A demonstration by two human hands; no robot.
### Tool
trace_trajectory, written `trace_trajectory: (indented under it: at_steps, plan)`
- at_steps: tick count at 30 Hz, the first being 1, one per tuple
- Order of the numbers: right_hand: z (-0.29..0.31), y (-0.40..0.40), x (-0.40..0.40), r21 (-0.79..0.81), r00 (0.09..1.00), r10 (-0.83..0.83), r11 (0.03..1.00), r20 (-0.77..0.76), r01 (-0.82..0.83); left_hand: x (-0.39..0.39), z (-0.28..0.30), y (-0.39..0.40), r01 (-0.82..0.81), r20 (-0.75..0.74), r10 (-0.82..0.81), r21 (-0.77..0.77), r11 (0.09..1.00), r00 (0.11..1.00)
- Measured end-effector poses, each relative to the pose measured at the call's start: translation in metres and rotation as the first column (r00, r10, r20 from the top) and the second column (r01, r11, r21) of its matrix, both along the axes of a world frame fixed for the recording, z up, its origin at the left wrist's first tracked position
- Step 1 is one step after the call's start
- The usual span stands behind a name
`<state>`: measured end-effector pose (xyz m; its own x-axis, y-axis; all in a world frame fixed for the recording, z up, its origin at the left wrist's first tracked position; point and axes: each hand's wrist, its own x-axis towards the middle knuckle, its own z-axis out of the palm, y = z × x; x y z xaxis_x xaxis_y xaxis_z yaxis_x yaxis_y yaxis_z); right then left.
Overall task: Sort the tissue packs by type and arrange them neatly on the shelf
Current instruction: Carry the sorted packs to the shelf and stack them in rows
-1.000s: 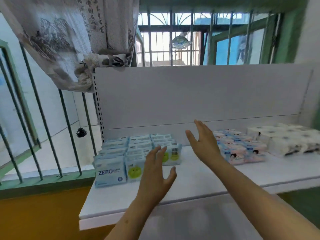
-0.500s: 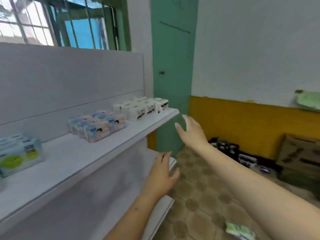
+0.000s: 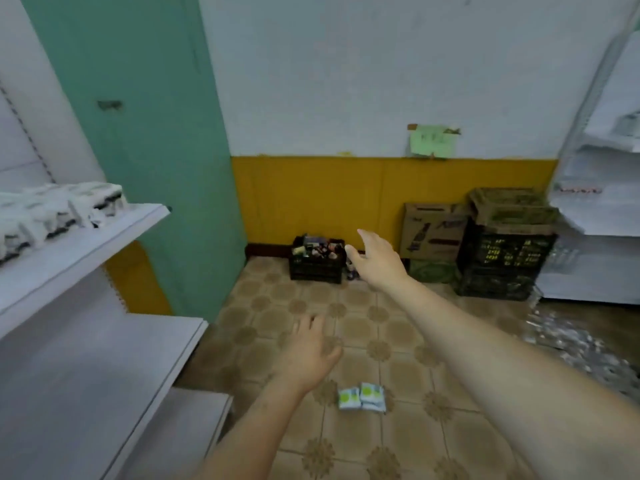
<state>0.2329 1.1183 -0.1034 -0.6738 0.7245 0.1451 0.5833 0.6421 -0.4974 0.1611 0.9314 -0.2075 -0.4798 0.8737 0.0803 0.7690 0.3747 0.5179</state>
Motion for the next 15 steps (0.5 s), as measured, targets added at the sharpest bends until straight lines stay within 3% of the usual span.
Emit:
trace_trajectory:
  at_steps: [7,15]
  plan:
    - [-0.096,0.103,0.017,-0.162,0.990,-0.119,0.978,0.075,0.130,-0.007,-0.080,0.101,0.050,0.125,-0.028,-0.181,0.982,0.992]
    - [-0.216,0.176,-0.022,-0.346,0.938,-0.122,0.908,0.324,0.237,-0.086,-0.174,0.189,0.121,0.171,-0.054,-0.412,0.903,0.984]
